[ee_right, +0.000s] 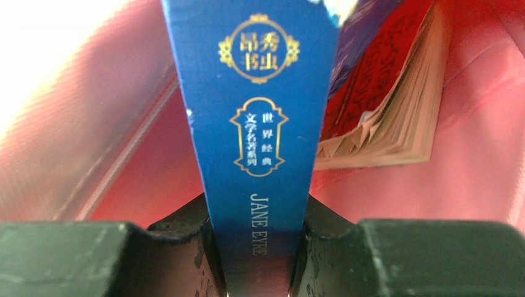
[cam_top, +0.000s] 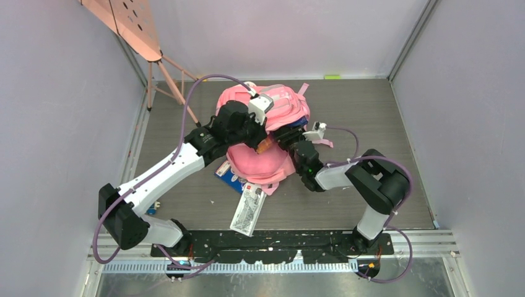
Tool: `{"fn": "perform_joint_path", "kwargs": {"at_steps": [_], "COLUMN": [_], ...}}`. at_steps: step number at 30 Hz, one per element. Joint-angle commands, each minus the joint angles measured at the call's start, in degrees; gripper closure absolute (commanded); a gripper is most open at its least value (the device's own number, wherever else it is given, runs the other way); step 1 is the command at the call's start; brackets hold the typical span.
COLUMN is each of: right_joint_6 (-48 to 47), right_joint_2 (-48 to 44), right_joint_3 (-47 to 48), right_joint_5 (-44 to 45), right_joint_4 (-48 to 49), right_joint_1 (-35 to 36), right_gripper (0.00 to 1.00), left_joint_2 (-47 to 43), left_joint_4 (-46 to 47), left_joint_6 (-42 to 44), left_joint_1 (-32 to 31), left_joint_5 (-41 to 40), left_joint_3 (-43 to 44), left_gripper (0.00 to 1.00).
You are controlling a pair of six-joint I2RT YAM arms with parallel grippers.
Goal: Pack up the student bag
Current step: Place the book in the student bag.
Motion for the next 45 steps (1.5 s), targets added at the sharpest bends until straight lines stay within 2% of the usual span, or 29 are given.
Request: {"fn": "perform_joint_path", "kwargs": {"at_steps": [1, 9, 22, 24, 28, 33, 36, 42, 45], "right_joint_6": [-3.0, 0.8, -4.4, -5.4, -7.4, -7.8, -7.2, -5.6, -5.3], "right_joint_2": [0.8, 8.8, 23.3, 23.6, 20.8, 14.0, 11.0, 4.9, 2.5], "right_joint_3": [8.4, 15.8, 24.5, 24.1, 20.4, 14.9, 11.7, 8.0, 6.4], "right_joint_5": [6.3, 11.8, 17.2, 17.6, 19.9, 20.3, 19.3, 16.3, 14.0], "right_joint_4": [19.4, 19.5, 19.2, 18.6, 16.0, 7.0, 2.9, -8.2, -9.2], "right_joint_1": [-1.9, -2.3, -2.1, -2.1, -1.6, -1.2, -1.2, -1.2, -1.1], "right_gripper": [1.0, 1.0, 0.99, 0.93, 0.69, 0.48, 0.39, 0.32, 0.36], "left_joint_2": [-3.5, -3.4, -2.8, -2.7, -2.9, -2.9, -3.2, -3.6, -3.5], "left_joint_4": [2.0, 2.5, 2.0, 1.7, 1.5, 0.8, 0.6, 0.3, 0.0], "left_joint_6": [-2.4, -4.2, -4.4, -4.3, -3.7, -2.8, -2.3, -1.5, -1.2], "left_joint_1": [-0.4, -0.4, -0.4, -0.4, -0.4, -0.4, -0.4, -0.4, -0.4], "left_joint_5": [5.8, 7.3, 7.5, 7.4, 6.4, 5.2, 4.5, 3.4, 3.0], "left_joint_3": [3.6, 3.6, 3.9, 4.0, 4.0, 4.3, 4.3, 4.4, 4.4], "left_gripper": [1.0, 1.0, 1.0, 1.0, 1.0, 1.0, 1.0, 1.0, 1.0]}}
